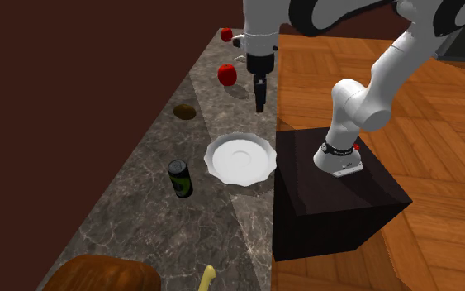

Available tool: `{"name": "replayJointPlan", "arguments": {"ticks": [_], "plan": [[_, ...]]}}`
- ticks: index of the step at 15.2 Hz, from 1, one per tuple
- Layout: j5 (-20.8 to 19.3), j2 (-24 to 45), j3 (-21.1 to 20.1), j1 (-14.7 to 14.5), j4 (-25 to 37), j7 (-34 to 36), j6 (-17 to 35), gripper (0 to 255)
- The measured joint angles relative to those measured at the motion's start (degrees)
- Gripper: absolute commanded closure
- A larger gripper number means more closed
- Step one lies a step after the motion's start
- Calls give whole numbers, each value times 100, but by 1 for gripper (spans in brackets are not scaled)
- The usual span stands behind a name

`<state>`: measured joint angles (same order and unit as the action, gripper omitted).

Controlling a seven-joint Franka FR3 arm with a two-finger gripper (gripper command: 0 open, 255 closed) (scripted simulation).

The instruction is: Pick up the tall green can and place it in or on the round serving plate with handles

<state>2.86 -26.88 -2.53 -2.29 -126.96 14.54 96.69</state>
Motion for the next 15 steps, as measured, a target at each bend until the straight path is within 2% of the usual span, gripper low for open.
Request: {"name": "replayJointPlan", "arguments": {"ticks": [7, 15], "plan": [[-38, 1448, -300, -70, 793, 499, 768, 0], [-292, 3086, -516, -197, 2119, 1085, 1183, 0]]}}
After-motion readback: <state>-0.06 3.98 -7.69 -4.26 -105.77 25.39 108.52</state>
